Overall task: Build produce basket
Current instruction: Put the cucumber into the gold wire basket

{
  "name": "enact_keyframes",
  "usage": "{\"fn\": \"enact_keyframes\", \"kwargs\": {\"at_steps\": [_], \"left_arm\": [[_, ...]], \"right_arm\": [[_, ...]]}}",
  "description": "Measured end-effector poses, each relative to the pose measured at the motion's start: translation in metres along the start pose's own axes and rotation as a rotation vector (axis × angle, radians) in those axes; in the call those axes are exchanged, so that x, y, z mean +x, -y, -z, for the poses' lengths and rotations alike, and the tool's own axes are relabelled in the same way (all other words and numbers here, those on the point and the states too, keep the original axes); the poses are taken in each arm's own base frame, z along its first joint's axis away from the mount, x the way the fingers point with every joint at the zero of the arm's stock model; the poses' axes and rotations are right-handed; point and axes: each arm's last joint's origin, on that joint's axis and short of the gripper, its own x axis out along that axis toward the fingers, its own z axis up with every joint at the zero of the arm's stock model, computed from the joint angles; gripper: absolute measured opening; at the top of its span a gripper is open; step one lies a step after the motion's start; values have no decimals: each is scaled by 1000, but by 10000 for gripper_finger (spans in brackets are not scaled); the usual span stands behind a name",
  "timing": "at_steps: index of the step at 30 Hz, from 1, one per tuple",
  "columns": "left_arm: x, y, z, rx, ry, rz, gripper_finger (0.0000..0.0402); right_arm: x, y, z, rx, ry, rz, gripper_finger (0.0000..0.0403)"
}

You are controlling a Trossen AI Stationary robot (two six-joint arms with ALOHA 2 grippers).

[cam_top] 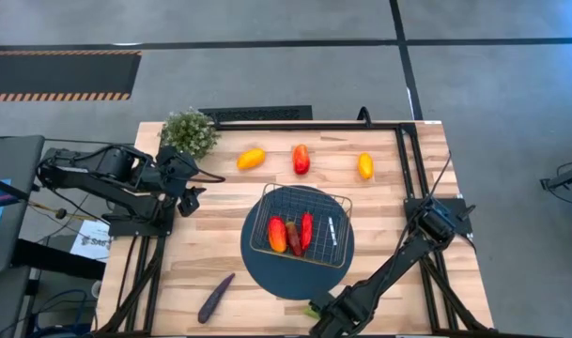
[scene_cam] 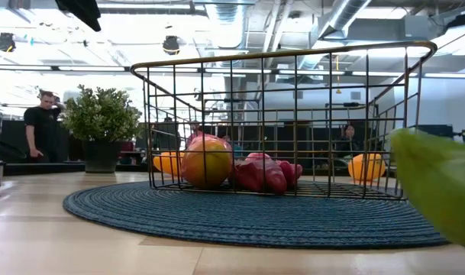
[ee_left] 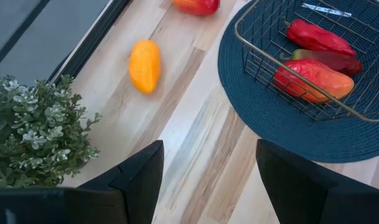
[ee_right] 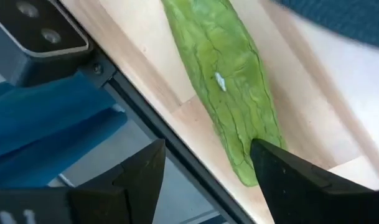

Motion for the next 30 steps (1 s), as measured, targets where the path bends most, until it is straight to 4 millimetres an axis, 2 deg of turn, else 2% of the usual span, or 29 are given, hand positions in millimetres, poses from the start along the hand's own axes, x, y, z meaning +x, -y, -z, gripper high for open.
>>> {"fn": "enact_keyframes", "kwargs": {"at_steps": [14,23,30], "left_arm": [[0,-1,0,-4,13,-19,240],[0,-1,0,-4,13,-19,240],[0,-1,0,-4,13,-20,240]], "right_arm": [[-18,-15,-10,-22,15,-83,266],[-17,1,-8,-43,-10,79,266],[-17,-1,-8,-57,22,60,266]]}}
